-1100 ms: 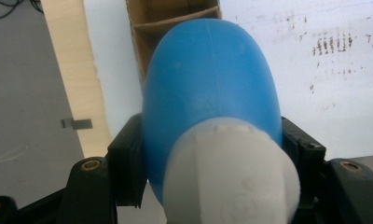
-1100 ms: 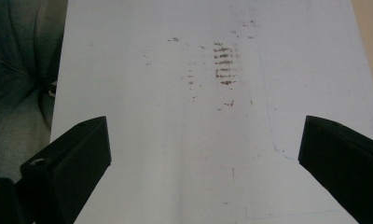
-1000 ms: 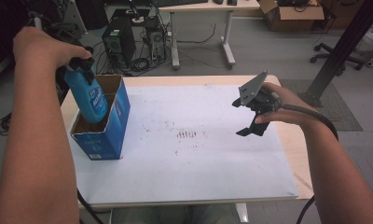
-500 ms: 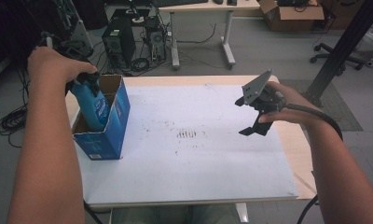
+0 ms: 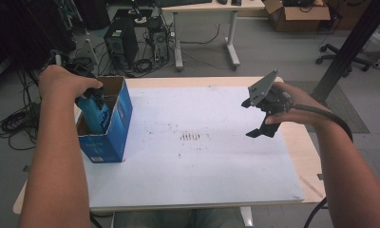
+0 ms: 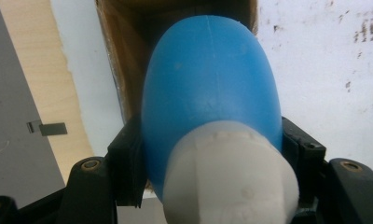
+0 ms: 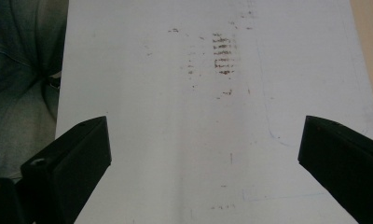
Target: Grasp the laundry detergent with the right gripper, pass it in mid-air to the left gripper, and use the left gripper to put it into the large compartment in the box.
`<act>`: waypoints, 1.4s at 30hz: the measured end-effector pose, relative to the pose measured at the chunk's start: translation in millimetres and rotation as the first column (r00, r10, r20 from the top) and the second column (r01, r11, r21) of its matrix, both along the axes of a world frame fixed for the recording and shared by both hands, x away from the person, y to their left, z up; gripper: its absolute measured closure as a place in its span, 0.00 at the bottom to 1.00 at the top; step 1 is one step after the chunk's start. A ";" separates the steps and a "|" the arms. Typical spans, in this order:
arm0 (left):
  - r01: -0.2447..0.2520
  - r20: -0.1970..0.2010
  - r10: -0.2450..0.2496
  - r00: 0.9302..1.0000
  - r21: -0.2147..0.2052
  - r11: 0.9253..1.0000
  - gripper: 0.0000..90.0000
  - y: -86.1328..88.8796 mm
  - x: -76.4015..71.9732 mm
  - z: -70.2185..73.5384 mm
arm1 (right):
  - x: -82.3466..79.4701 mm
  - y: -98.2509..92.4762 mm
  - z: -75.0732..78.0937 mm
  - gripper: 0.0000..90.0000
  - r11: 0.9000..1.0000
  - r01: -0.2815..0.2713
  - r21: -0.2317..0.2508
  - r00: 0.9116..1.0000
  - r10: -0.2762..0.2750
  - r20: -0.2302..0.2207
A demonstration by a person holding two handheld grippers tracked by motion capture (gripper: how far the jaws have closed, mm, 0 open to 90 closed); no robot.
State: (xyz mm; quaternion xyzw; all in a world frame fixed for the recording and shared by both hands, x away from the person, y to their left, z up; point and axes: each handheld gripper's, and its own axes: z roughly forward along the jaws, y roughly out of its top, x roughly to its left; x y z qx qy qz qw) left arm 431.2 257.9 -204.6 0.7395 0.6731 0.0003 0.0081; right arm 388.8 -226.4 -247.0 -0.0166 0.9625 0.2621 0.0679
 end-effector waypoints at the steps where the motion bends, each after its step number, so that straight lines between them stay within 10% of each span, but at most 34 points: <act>1: 0.003 0.002 -0.003 1.000 0.001 1.000 0.42 -0.1 0.1 -2.6 | 0.0 -0.1 -0.3 0.03 1.000 0.001 -0.001 1.000 -0.001 -0.001; 42: 0.002 -0.039 -0.002 0.999 0.010 1.000 0.42 4.6 -0.8 -66.6 | -1.0 2.4 -4.7 0.03 1.000 -0.006 -0.005 1.000 0.006 -0.002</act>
